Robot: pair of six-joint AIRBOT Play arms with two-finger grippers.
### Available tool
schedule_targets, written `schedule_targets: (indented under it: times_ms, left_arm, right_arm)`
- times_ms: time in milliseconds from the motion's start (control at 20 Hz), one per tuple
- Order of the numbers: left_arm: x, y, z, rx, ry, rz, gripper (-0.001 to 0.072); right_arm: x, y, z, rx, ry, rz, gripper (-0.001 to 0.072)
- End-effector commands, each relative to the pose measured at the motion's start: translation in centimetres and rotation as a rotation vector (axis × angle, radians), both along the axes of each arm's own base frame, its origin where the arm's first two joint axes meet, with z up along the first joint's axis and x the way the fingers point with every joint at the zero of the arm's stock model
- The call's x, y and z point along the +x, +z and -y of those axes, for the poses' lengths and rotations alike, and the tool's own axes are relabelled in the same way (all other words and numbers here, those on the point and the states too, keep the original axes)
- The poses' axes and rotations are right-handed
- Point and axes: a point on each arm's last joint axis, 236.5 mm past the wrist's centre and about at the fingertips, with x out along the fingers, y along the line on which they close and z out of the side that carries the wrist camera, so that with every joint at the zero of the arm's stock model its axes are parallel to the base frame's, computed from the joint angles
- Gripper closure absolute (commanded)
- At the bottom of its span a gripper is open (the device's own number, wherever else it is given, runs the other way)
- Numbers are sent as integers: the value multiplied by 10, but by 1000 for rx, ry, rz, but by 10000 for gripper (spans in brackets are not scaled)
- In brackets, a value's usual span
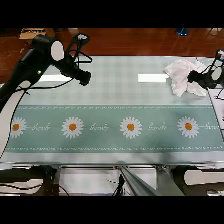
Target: Fold the shirts.
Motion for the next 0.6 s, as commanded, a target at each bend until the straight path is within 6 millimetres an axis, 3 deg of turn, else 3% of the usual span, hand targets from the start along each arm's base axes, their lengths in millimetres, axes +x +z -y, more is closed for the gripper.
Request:
schedule_targets:
  times_ms: [0, 50, 150, 200, 250, 350, 450, 550]
  left_arm:
    - [-3, -1, 0, -3, 11, -12, -5]
    - [-2, -1, 0, -5, 11, -12, -4]
    - [-2, -1, 1, -5, 10, -12, -4]
    - [-2, 0, 0, -5, 10, -12, -4]
    - [-3, 1, 0, -7, 10, -9, -4]
    - [-4, 15, 0, -16, 10, 17, -3]
    - [-3, 46, -3, -28, 11, 73, -3]
    - [-3, 95, -4, -63, 13, 161, -3]
  right_arm:
    - [8, -41, -2, 53, -19, -15, 134]
    - [9, -48, -3, 68, -28, -16, 207]
    - [8, -55, -10, 114, -48, -22, 547]
    - [7, -53, -13, 133, -56, -21, 680]
    - [7, -45, -15, 141, -58, -12, 680]
    - [10, -7, -17, 104, 7, 36, 680]
    - [12, 61, -24, 30, 116, 131, 680]
    - [6, 152, -40, -7, 197, 275, 681]
